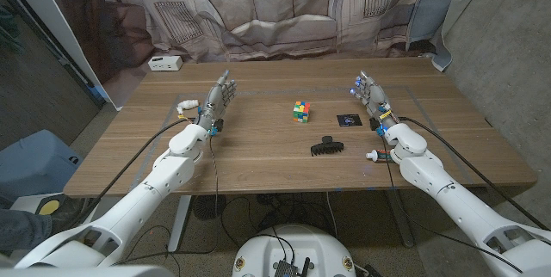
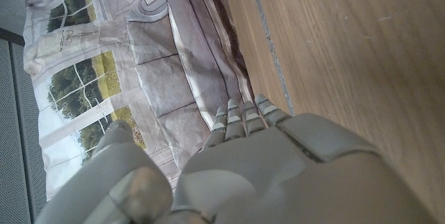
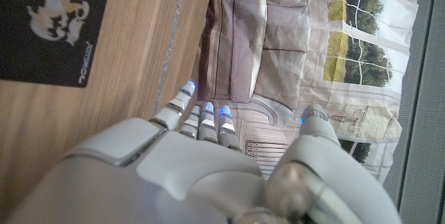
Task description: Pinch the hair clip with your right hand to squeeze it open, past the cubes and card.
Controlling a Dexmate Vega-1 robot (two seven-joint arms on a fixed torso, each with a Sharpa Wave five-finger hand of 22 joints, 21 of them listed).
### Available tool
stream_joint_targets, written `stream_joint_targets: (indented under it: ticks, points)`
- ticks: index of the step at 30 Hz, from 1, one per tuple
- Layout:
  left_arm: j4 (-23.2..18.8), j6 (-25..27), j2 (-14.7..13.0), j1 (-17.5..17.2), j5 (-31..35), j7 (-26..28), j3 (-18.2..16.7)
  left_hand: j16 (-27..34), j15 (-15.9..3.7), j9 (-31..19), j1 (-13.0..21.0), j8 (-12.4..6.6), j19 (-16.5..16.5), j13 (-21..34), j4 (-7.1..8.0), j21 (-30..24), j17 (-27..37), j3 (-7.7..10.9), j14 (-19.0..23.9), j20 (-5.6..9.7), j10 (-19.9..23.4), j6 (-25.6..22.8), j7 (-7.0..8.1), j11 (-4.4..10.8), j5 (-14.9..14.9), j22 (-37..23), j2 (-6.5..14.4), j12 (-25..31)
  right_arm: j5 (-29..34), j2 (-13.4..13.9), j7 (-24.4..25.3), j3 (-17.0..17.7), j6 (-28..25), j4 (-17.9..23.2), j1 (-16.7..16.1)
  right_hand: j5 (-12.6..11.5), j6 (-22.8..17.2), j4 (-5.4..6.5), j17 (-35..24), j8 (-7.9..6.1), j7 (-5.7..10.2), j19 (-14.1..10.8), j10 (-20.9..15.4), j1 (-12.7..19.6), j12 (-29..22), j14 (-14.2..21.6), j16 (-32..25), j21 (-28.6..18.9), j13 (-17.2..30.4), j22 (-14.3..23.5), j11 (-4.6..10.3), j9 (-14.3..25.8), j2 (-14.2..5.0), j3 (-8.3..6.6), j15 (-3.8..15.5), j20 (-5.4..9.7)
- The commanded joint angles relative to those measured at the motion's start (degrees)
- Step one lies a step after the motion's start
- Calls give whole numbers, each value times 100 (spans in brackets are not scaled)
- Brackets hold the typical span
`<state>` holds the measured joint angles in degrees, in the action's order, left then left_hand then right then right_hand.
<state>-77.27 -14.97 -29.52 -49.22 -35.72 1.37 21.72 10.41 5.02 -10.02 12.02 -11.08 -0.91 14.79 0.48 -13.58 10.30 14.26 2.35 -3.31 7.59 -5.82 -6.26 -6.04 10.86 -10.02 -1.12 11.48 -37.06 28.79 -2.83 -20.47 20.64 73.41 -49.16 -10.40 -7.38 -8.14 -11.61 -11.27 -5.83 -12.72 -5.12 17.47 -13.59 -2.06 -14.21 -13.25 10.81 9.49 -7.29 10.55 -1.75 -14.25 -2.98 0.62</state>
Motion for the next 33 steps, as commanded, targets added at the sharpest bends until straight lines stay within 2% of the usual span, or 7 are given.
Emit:
stream_joint_targets:
  ticks: [1, 7, 12, 20, 23, 28, 33]
  points:
    - [-365, 120, -81, -127, 180, 271, 47, 39, 57, -15, 45, -25, 1, 18, -8, -29, 6, 33, -6, -51, 45, -26, -18, 12, 35, -17, 13, 38, 64, -1, -233, 86, 711, -127, -152, -28, -38, -10, -10, -17, 8, -21, -9, 39, -20, 34, -32, -5, 20, 24, -28, 25, 17, -25, -50, -10]
    - [-569, 94, -173, -237, 239, 329, 16, 68, 42, -16, 57, -14, -50, -16, -25, -24, 5, 36, 80, -80, 130, -29, -8, 42, 31, -17, 25, 72, 53, 81, -163, 171, 796, 83, -328, -31, -101, -3, -11, -37, 81, -98, -103, 65, -29, 108, -39, -2, 19, 25, 25, 25, -39, -46, 2, 13]
    - [-715, 113, -271, -267, 363, 420, -4, 91, 30, -16, 64, -11, -121, -45, -41, -29, 4, 35, 165, -97, 205, -49, -13, 38, 27, -18, 26, 98, -12, 162, -298, 229, 907, 184, -416, -32, -111, -6, -10, -38, 109, -119, -123, 79, -26, 133, -40, 3, 19, 26, 38, 25, -54, -54, 7, 9]
    - [-465, -171, -129, -111, 301, 264, -47, 113, 24, -17, 69, -12, -222, -78, -62, -40, 3, 27, 264, -113, 261, -82, -20, 52, 22, -17, 18, 115, -124, 227, -701, 281, 1192, 139, -402, -33, -192, -24, -5, -61, 137, -220, -231, 121, -40, 229, -49, -2, 18, 26, 45, 25, -63, -66, 32, 15]
    - [-494, 30, -59, -62, 99, 202, -36, 142, 34, -19, 72, -53, -361, -121, -87, -54, 4, 16, 412, -135, 363, -243, -60, 22, 18, -17, 7, 146, -212, 278, -1016, 295, 1318, -26, -346, -33, -247, -29, -3, -78, 108, -238, -248, 134, -35, 239, -42, 5, 18, 26, 24, 26, -60, -66, 38, 20]
    - [-671, 226, -121, -63, 366, 477, 64, 160, 19, -20, 74, -63, -462, -151, -103, -63, 4, 11, 527, -159, 460, -329, -78, 27, 16, -17, 7, 174, -487, 317, -1557, 340, 1422, -254, -268, -35, -321, -37, -2, -98, 133, -293, -320, 150, -47, 295, -47, 6, 21, 26, 47, 28, -50, -64, 49, 24]
    - [-635, 166, -177, -8, 501, 372, 135, 175, 21, -21, 74, -93, -574, -183, -121, -69, 4, 3, 650, -172, 567, -480, -74, 19, 15, -17, 5, 203, -441, 400, -1703, 382, 1564, -307, -250, -36, -334, -39, -2, -96, 139, -307, -333, 157, -42, 310, -42, 14, 22, 26, 46, 29, -46, -62, 53, 23]
